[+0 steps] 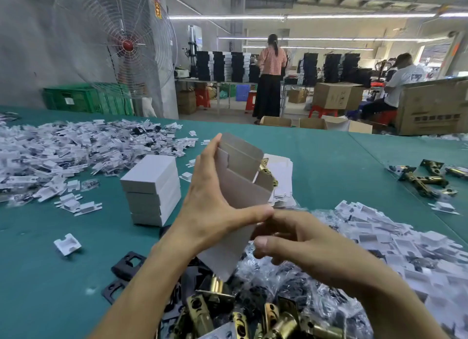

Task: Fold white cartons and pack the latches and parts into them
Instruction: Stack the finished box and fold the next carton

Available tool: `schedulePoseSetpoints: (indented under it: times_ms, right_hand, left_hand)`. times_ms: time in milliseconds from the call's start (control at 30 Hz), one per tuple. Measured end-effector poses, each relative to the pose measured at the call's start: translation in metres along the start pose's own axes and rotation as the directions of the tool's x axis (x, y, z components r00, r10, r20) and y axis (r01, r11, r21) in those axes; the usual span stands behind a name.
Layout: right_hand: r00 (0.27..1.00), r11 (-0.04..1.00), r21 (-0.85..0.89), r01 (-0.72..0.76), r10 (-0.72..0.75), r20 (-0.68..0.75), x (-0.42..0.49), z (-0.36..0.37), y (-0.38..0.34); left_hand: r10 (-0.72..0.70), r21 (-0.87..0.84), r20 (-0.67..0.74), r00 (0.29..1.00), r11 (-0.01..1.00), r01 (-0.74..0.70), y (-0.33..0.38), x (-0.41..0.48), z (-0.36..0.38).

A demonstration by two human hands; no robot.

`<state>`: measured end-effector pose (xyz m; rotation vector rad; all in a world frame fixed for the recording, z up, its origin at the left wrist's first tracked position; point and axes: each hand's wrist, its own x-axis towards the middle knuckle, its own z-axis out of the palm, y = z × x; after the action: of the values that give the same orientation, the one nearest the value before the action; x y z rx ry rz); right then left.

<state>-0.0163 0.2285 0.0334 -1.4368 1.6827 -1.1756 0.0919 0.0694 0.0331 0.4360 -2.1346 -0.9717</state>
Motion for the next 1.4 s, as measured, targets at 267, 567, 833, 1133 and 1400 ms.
schedulePoseSetpoints:
  times_ms: [267,567,833,1133,1400]
  right_hand:
    - [0.930,0.976,0.188,-0.108,0.166,-0.328,0.007,0.012,0.002]
    - [0.905,0.838,0.531,-0.127,0.317,-0.284,0.013,0.013,-0.003]
    - [0.891,0.857,0.481,-0.187,0.354,-0.284,0.008,0.012,0.000]
    - [0.932,0.930,0.354,-0.102,0.214,-0.293,0.004,0.007,0.006]
    - [0.908,0.997,-0.012,-0.072,0.060,-0.414,0.008,0.016,0.006]
  left_hand:
    - [0.015,0.286,0.346,0.938,0.951,-0.121,0.001,-0.011,0.001]
    - [0.003,0.337,0.367,0.930,0.932,-0.136,0.009,-0.016,-0.007]
    - [0.023,0.258,0.385,0.923,0.957,-0.131,0.006,-0.021,-0.003]
    - [0.062,0.270,0.373,0.926,0.947,-0.173,0.006,-0.022,0.001]
    - [0.110,0.345,0.359,0.927,0.907,-0.241,0.009,-0.024,0.008]
